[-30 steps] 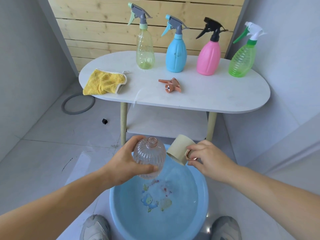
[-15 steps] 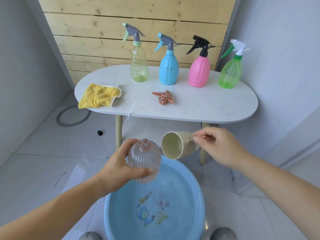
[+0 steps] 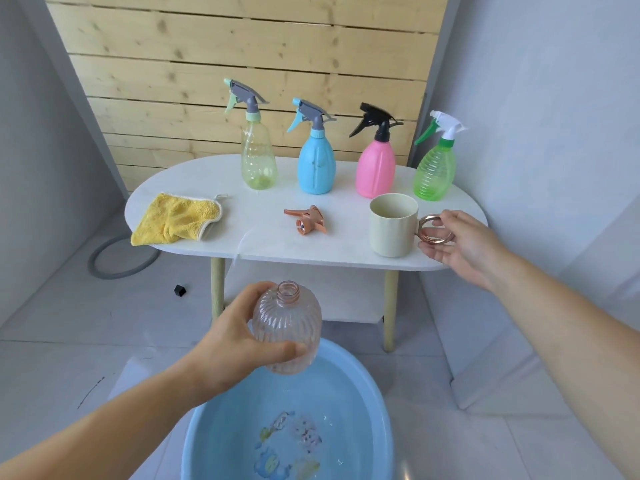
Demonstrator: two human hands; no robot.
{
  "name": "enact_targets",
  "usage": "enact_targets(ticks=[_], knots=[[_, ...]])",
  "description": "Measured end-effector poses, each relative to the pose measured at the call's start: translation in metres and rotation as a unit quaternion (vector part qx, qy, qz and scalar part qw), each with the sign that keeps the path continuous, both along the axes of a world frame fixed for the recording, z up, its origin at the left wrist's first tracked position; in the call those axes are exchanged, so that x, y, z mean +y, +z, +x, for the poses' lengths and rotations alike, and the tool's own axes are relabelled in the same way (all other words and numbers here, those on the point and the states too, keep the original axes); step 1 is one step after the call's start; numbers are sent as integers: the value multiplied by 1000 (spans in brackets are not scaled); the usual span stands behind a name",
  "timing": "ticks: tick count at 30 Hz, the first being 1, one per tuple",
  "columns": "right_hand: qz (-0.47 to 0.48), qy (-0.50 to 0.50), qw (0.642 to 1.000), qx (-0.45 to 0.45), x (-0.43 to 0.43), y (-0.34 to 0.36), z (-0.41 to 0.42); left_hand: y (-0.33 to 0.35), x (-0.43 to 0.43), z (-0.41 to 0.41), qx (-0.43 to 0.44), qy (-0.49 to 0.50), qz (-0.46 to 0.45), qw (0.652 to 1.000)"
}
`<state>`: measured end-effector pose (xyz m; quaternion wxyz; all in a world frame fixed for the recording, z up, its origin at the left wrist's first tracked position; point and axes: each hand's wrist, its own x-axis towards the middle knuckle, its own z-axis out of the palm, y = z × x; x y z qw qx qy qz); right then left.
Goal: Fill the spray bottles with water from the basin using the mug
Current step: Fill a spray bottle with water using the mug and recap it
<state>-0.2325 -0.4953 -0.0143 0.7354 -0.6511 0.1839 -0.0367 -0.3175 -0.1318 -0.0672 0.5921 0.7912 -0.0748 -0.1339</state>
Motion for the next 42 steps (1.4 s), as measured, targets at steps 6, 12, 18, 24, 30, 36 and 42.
enact_targets(ticks=[6, 12, 18, 24, 30, 36, 42], knots=[[-33, 12, 999, 30, -35, -5, 19, 0, -12, 6, -8, -10, 0, 1000], [-182, -8, 983, 29, -50, -9, 28, -6, -24, 13, 5, -22, 2, 1000], [-247, -27, 969, 7, -55, -15, 31, -7, -32, 18, 5, -22, 2, 1000], [-275, -31, 961, 17, -54, -14, 28, -7, -35, 18, 8, -25, 0, 1000], [-472, -69, 879, 2, -39, 8, 25, -4, -31, 16, 8, -26, -2, 1000], [-517, -57, 836, -176, 35, 51, 21, 2, -26, 17, 1, -17, -4, 1000], [-502, 186, 837, -110, 122, 27, 40, 10, -18, 22, -7, -7, -3, 1000]])
